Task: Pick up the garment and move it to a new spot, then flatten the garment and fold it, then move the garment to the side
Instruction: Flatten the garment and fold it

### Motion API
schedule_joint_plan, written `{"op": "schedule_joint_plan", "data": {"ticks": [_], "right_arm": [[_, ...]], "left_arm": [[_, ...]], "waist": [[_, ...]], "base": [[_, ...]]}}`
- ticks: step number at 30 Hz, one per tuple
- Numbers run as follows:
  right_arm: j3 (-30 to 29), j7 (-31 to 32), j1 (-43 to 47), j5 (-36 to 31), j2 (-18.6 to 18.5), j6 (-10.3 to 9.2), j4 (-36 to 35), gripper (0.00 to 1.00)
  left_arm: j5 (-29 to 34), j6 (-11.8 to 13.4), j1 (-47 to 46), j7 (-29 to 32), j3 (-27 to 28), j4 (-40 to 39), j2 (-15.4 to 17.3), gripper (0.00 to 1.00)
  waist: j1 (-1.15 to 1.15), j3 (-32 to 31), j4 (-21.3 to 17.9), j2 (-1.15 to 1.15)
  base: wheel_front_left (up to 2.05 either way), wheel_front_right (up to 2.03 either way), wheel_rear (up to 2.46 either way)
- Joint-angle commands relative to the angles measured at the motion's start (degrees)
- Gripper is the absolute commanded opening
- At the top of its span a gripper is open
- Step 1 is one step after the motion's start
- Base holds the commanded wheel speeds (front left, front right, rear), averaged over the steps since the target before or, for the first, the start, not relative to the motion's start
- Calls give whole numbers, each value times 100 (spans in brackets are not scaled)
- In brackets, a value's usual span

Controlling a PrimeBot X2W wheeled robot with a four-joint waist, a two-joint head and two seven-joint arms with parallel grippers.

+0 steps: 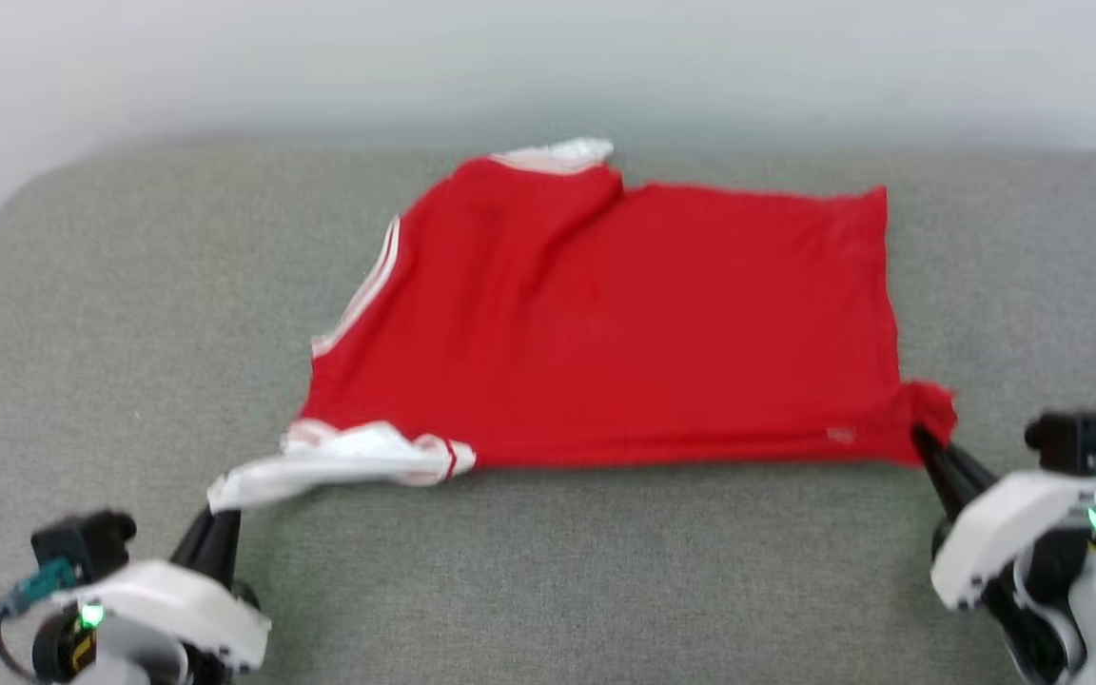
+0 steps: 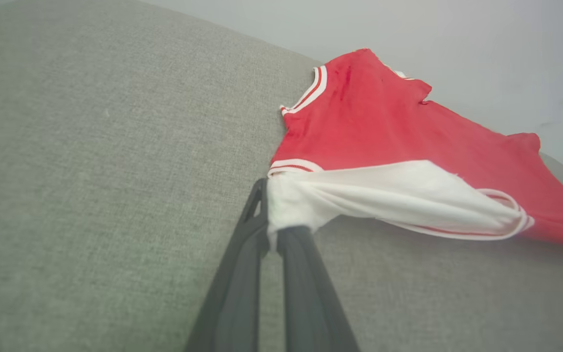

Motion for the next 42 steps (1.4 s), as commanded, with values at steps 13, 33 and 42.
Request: {"op": "schedule_joint_plan", "data": {"ticks": [13,33,42], "right_arm": [[-1232,1059,2650,-679,542,-14,-2143,0],[-1383,1522,2113,-1362,1047,-12,-2787,0],[-1345,1395,1233,-1732,1098,-12,-2362,0]], "left_arm": [[-318,1026,2167,466,107,-1823,338,0],[65,946,1081,787,-132,-2587,464,0],[-76,434,-62,795,-206,-1648,140,0]], "waist": [[2,-742,68,0],[2,-65,-199,0],[2,607,-220,0]], "base": [[0,0,0],[0,0,0],[0,0,0]]}}
